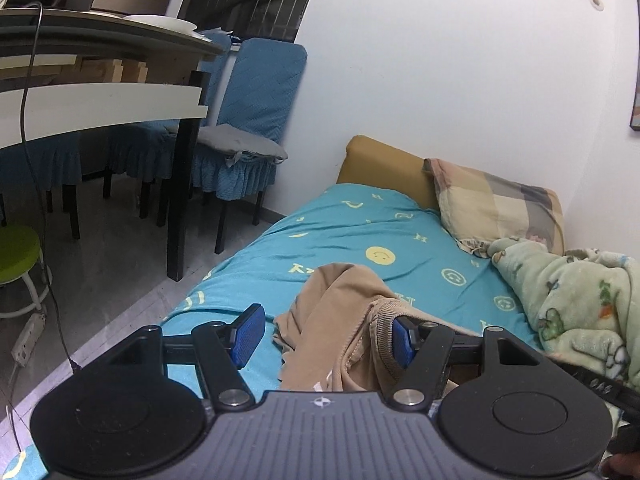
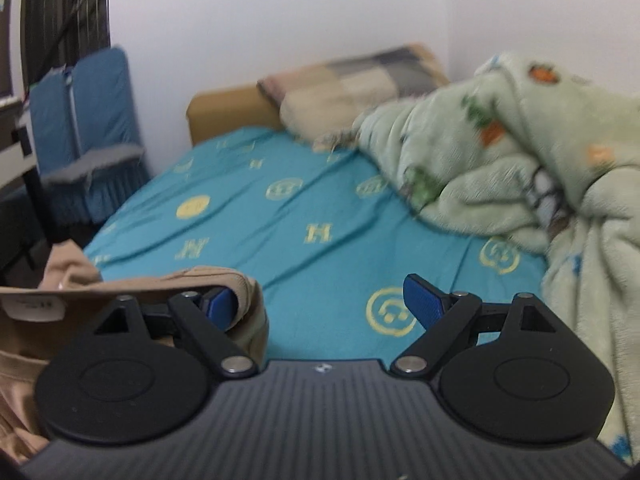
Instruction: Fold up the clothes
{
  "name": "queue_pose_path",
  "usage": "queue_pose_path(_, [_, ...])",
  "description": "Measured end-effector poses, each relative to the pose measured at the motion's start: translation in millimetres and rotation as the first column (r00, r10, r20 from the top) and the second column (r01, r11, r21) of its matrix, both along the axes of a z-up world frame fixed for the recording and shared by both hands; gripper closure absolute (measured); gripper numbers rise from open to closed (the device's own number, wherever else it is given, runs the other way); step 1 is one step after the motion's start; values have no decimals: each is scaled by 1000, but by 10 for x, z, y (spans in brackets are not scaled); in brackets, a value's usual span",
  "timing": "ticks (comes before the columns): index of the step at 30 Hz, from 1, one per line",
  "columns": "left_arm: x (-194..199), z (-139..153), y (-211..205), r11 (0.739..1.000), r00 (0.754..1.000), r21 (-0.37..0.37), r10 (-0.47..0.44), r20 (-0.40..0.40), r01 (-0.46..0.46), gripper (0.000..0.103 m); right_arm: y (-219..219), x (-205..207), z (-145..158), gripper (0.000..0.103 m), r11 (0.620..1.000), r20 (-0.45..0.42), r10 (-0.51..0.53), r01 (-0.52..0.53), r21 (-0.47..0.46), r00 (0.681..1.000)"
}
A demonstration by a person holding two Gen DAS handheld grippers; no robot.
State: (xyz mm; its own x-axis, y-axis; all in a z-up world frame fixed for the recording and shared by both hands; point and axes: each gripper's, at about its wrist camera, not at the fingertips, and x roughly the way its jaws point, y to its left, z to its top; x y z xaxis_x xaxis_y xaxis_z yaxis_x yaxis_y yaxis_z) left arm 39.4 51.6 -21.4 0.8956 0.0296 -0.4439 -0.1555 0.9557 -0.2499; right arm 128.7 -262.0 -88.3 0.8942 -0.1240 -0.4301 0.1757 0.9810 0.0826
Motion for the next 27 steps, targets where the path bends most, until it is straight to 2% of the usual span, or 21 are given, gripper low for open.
queue_pose_path(3, [-133,54,54,1000,1000,-26,12,19,-12,36,13,-231,196,16,1000,96,-17,19,-21,995])
queue_pose_path(5, [-238,209,122,999,998,-47,17,63,-14,36,33,-412,357,16,999,168,-23,28,-28,985])
queue_pose_path(8, [-362,593,228,998,987,-55,31,157,-23,36,75,-624,766,16,1000,249,-25,26,1,968])
queue_pose_path(11, [-518,1169,317,997,965,-75,46,260,-27,36,164,-809,1366,16,1000,329,1,6,-21,944])
queue_pose_path(14, [-711,1851,342,999,927,-41,36,374,-22,36,264,-1083,2116,16,999,445,15,3,-39,895])
queue_pose_path(17, [-904,2504,366,1000,882,-10,20,470,-17,36,292,-1386,2872,16,999,523,30,-17,-30,852])
queue_pose_path(21, [-1266,3342,414,999,829,-33,12,560,8,36,338,-1840,3780,16,998,609,52,-29,-48,792])
queue_pose_path(24, [-1565,3879,423,998,796,-49,3,605,33,36,407,-2256,4296,15,996,668,64,-2,-92,741])
queue_pose_path(27, [-1816,4272,410,999,752,-41,2,659,33,35,418,-2559,4685,14,994,697,67,12,-109,714])
